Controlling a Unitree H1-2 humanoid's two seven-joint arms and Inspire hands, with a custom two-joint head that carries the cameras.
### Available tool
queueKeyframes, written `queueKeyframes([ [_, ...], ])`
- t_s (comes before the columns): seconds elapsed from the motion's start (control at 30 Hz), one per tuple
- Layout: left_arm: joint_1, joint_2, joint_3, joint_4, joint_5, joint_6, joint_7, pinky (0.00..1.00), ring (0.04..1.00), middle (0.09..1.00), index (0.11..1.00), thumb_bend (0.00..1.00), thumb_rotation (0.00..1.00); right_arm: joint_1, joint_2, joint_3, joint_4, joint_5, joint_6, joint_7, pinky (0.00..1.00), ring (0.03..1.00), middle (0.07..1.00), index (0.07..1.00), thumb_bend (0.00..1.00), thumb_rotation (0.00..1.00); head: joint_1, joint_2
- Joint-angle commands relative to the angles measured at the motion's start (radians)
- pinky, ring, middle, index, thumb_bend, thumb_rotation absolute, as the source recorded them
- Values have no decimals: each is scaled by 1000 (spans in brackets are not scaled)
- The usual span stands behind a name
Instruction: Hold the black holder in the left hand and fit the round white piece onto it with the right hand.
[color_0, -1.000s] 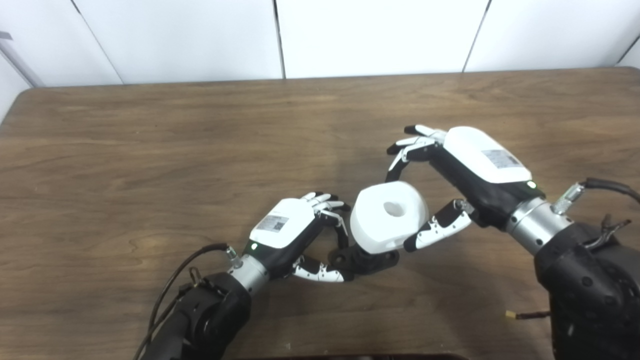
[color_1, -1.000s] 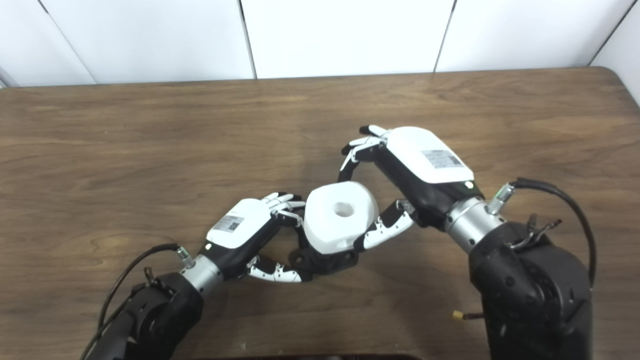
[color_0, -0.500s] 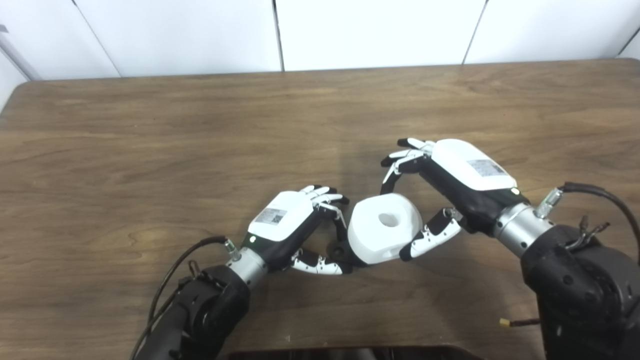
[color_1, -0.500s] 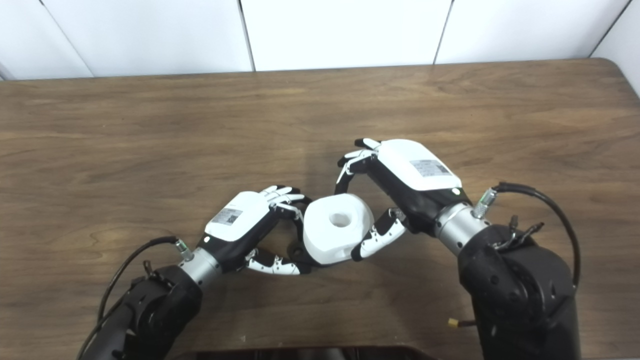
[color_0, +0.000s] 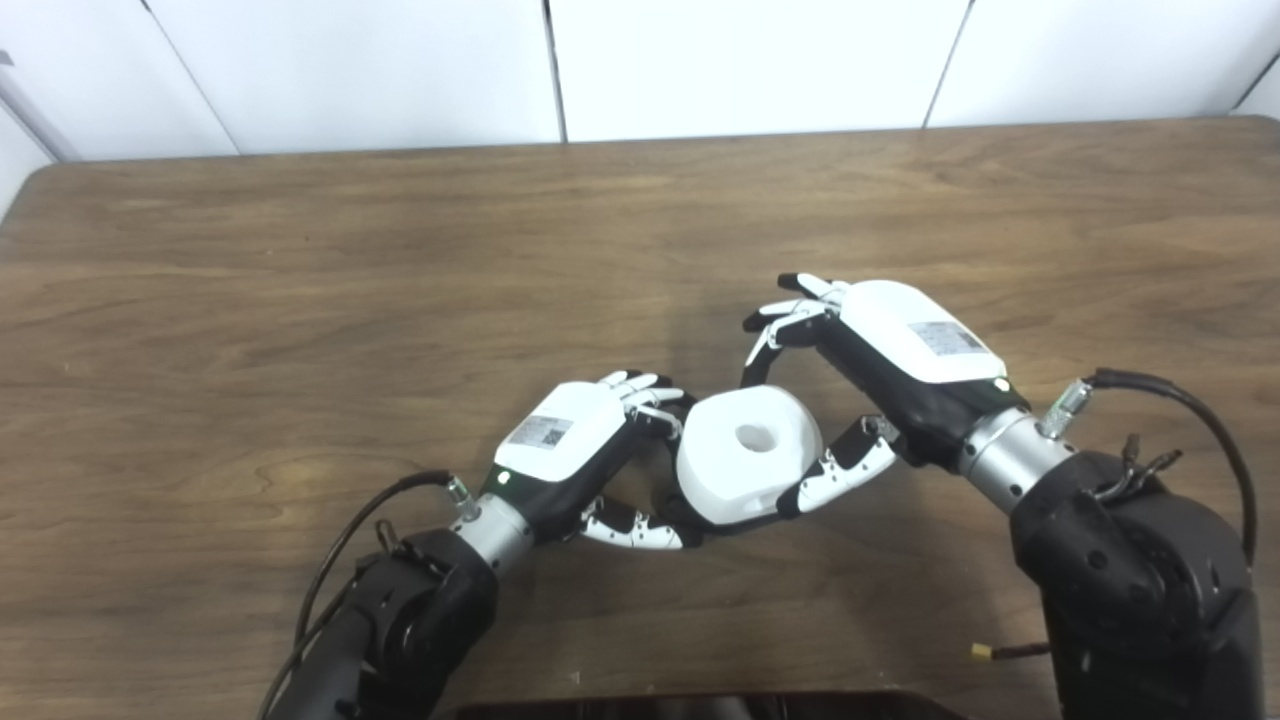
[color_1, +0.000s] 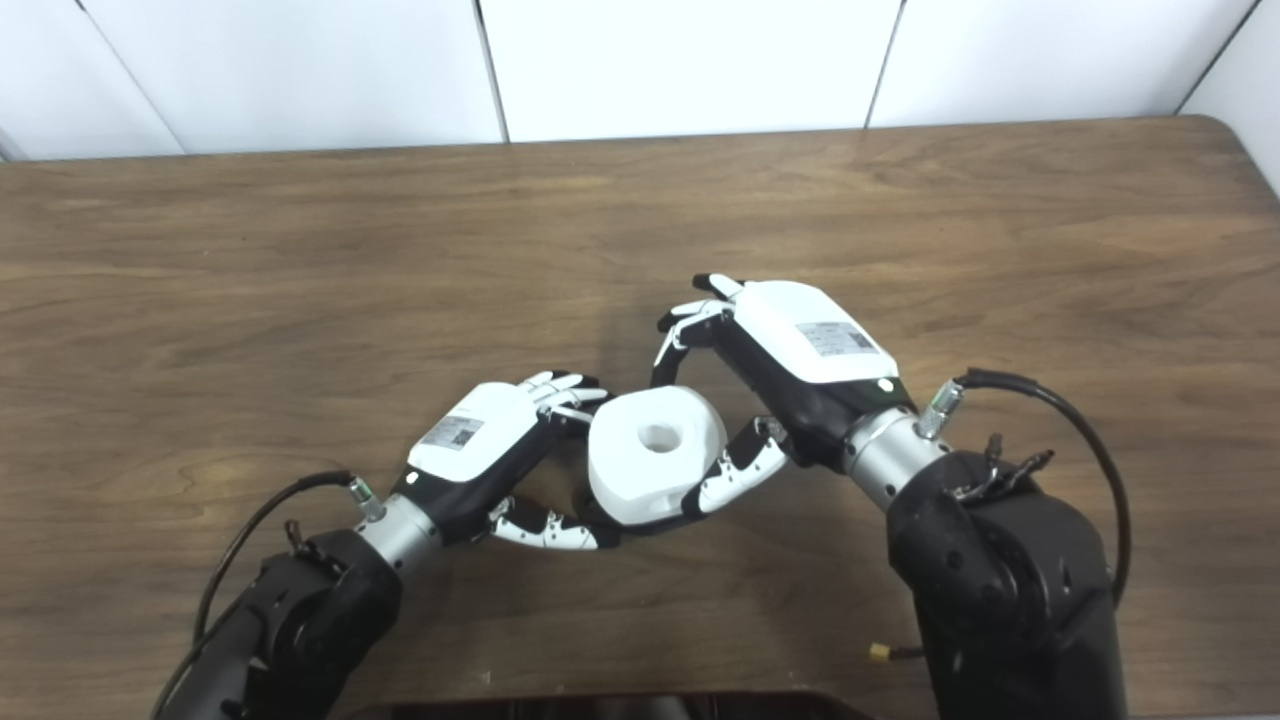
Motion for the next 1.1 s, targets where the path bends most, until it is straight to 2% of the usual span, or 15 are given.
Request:
queueKeyframes([
  [0.0, 37, 37, 2, 46, 20, 75, -80, 923, 926, 863, 491, 511, 53, -18, 14, 2, -14, -8, -33, -40, 967, 963, 826, 484, 523, 135, 0, 1],
  [0.3, 38, 30, 2, 46, 17, 76, -76, 926, 929, 864, 491, 511, 53, 5, 13, 38, 0, -20, -105, -70, 921, 944, 809, 483, 524, 137, 2, 1],
  [0.53, 37, 26, 3, 46, 20, 79, -74, 926, 929, 863, 491, 511, 52, 12, 10, 43, 7, -33, -124, -57, 911, 938, 809, 484, 524, 138, 0, 2],
  [1.07, 34, 30, 3, 41, 23, 82, -85, 927, 931, 865, 491, 511, 54, 15, -24, -8, -12, 6, -117, -34, 882, 951, 810, 484, 523, 135, -7, 7],
])
